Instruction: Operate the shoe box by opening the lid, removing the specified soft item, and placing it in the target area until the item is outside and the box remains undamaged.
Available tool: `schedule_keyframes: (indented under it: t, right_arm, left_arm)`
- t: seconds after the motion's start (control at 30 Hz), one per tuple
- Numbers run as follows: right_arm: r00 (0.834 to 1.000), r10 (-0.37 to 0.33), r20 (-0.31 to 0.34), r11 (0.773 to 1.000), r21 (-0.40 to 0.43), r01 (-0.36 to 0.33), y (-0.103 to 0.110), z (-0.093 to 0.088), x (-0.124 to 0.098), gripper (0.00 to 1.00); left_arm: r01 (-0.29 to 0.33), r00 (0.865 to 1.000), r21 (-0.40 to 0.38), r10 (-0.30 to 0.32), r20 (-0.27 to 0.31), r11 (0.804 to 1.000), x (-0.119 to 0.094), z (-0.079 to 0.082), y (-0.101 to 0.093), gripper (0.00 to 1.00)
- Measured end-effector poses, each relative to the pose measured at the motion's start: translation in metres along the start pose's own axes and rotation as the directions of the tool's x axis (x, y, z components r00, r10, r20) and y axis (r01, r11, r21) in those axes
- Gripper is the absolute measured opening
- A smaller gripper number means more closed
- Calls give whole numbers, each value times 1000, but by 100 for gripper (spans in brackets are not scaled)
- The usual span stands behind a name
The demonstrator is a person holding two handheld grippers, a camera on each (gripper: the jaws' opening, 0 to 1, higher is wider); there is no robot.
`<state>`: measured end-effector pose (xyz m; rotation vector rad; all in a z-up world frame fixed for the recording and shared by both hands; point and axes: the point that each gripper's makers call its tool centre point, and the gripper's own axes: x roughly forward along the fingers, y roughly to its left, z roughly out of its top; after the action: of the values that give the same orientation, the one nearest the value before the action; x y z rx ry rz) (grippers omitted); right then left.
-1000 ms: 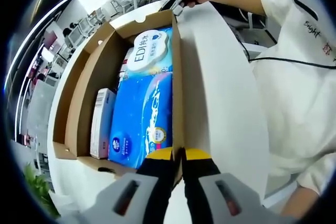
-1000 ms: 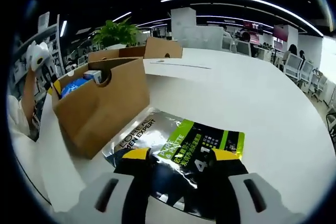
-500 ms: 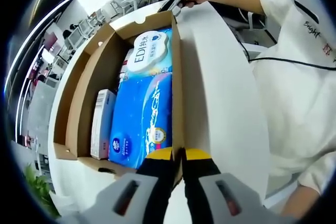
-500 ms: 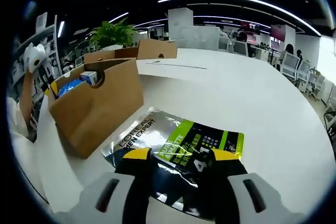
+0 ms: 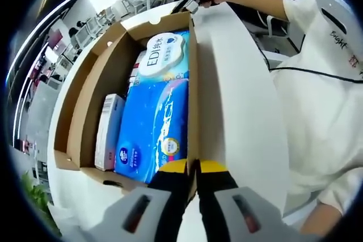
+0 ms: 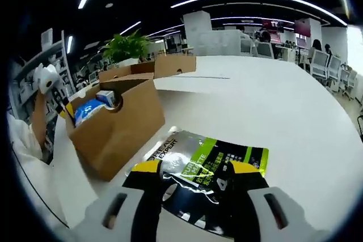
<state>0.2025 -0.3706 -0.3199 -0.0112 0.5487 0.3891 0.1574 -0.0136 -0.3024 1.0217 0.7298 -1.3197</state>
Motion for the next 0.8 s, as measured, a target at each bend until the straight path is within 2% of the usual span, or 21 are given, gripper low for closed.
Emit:
schedule_keyframes:
  t: [0.07, 0.13, 0.2, 0.37, 0.4, 0.43, 0.53, 0.6, 0.7, 0.8]
  right_arm:
    - [1000, 25, 0, 999, 28, -25, 6, 5, -4, 45]
    - [998, 57, 41, 997, 42, -59, 13, 15, -7, 43]
    - [996, 60, 72, 998, 19, -61, 15, 27, -12, 45]
    - [993, 90, 70, 996, 9, -91, 25, 36, -15, 52]
    - [994, 95, 59, 996, -3, -95, 26, 36, -15, 50]
    - [995, 88, 47, 996, -21, -87, 26, 36, -16, 47]
    - [996, 75, 58, 997, -13, -74, 26, 42, -16, 49]
    - [993, 79, 90, 997, 4, -80, 30, 50, -17, 52]
    - [991, 92, 95, 996, -6, -92, 34, 54, -21, 52]
    - [992, 76, 103, 996, -51, -71, 33, 60, -24, 53]
  left_arm:
    - [1, 1000, -10, -1, 1, 1000, 0, 0, 0, 5]
    - [-5, 1000, 13, 5, -2, 1000, 0, 0, -1, 5]
    - [-13, 1000, 24, 13, -8, 1000, 1, 0, -2, 5]
    - [-7, 1000, 2, 7, 6, 1000, 0, 0, 0, 5]
    - [3, 1000, 5, -3, 13, 1000, 0, 1, -1, 5]
    - [40, 999, 37, -41, 17, 998, 0, 1, -4, 5]
    - [57, 997, 31, -55, -52, 998, 3, -2, -3, 4]
    - [69, 994, -24, -71, -84, 997, 6, -4, -4, 3]
    - [94, 991, -30, -96, -97, 995, 8, -4, -3, 2]
    - [100, 990, -47, -104, -99, 994, 8, -5, -3, 2]
